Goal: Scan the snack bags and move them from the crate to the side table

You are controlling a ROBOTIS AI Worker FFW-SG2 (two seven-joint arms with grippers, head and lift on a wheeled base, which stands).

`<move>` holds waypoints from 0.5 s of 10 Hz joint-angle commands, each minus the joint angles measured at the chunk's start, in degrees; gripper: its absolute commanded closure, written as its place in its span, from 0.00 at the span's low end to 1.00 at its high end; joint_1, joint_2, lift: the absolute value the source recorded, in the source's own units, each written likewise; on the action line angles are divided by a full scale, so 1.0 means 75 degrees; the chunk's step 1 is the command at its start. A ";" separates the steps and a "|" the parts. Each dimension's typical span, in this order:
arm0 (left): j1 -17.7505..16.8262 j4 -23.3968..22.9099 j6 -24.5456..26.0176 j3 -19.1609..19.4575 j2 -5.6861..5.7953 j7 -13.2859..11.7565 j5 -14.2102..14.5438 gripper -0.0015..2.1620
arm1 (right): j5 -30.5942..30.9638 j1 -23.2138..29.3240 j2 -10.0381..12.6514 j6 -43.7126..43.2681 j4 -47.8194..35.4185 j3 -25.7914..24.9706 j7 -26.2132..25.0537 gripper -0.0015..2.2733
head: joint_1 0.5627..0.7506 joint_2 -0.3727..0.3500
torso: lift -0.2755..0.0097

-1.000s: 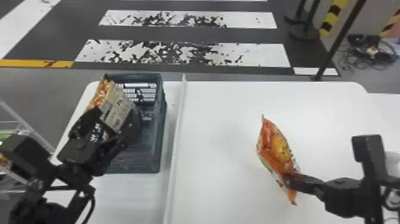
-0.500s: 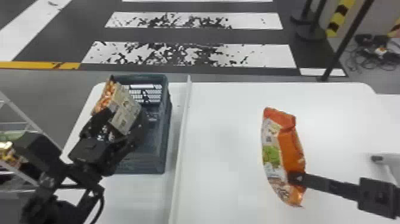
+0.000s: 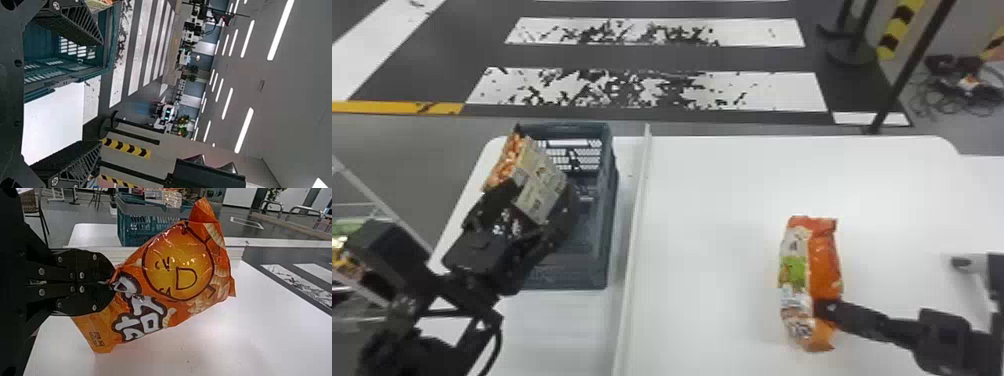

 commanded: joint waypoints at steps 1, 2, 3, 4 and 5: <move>-0.0003 -0.0023 0.0001 0.0001 0.0000 0.0000 0.0000 0.05 | 0.0095 -0.0194 -0.0171 -0.0085 0.0516 -0.0038 -0.0140 0.99 | 0.70 0.54 | 0.66; -0.0003 -0.0035 0.0048 0.0001 0.0000 0.0000 0.0000 0.05 | 0.0130 -0.0311 -0.0324 -0.0155 0.0715 -0.0120 -0.0292 0.99 | 0.70 0.51 | 0.66; 0.0008 -0.0035 0.0072 0.0001 0.0000 -0.0011 0.0000 0.05 | 0.0142 -0.0510 -0.0605 -0.0085 0.1055 -0.0167 -0.0550 0.89 | 0.70 0.48 | 0.66; 0.0008 -0.0023 0.0072 0.0001 0.0000 -0.0011 0.0000 0.05 | 0.0341 -0.0604 -0.0804 -0.0108 0.1114 -0.0131 -0.0702 0.44 | 0.70 0.43 | 0.66; -0.0003 -0.0023 0.0072 0.0001 0.0000 -0.0023 0.0000 0.05 | 0.0751 -0.0674 -0.0980 -0.0178 0.1067 -0.0049 -0.0714 0.02 | 0.70 0.39 | 0.66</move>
